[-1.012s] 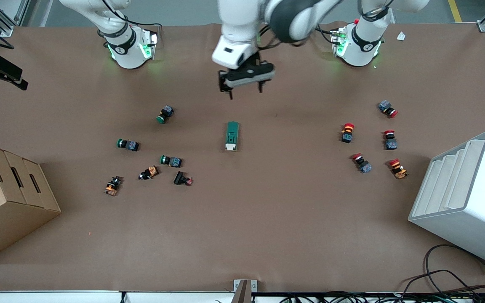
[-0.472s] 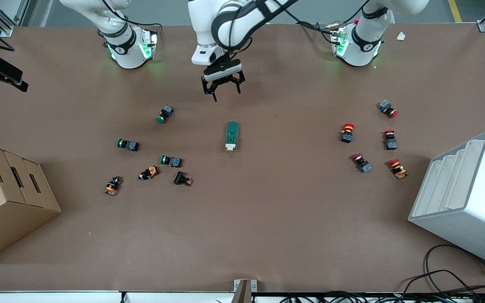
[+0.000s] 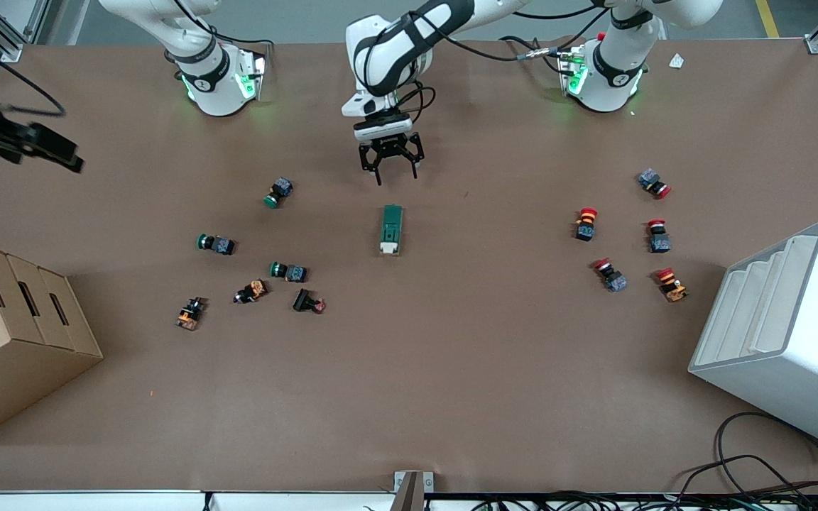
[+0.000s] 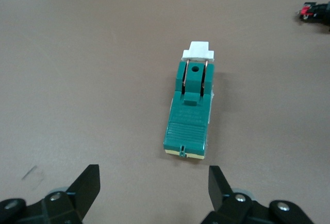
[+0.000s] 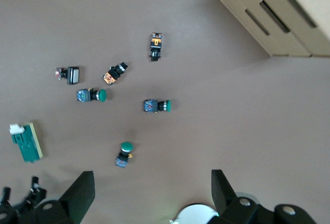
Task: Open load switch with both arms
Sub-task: 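Reach the right gripper toward the switch while the left gripper hovers above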
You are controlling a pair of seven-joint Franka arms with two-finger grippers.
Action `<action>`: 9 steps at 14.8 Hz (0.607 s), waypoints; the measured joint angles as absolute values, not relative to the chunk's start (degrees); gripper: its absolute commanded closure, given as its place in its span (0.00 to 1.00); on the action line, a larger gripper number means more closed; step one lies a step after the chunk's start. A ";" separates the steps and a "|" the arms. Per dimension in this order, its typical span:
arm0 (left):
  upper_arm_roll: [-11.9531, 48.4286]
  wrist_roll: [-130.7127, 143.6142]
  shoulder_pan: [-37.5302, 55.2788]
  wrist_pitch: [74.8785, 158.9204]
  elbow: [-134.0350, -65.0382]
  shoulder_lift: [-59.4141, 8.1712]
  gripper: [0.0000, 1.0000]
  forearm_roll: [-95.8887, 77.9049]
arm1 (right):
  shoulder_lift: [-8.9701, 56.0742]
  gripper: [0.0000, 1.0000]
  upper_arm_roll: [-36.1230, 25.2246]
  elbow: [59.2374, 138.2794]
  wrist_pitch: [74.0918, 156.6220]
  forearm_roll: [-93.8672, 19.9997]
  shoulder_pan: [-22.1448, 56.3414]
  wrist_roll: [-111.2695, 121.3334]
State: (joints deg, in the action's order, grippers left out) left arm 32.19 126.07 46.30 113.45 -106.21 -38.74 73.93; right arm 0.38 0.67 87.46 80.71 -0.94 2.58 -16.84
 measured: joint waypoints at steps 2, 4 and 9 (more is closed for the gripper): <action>31.99 129.71 46.34 113.34 -106.83 -39.60 0.05 79.56 | 3.15 0.00 0.84 87.66 82.12 -0.96 5.31 -23.83; 31.83 136.31 46.32 112.44 -107.00 -41.80 0.05 86.93 | 5.63 0.00 0.95 87.68 83.37 -0.96 8.48 -31.16; 30.62 141.88 46.46 108.22 -107.06 -47.15 0.05 98.79 | 11.24 0.00 1.12 87.77 86.98 -0.94 17.53 -51.16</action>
State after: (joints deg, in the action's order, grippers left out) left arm 30.62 141.88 46.46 108.22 -107.06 -47.15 98.79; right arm 11.24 1.12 87.77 86.98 -0.94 17.53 -51.16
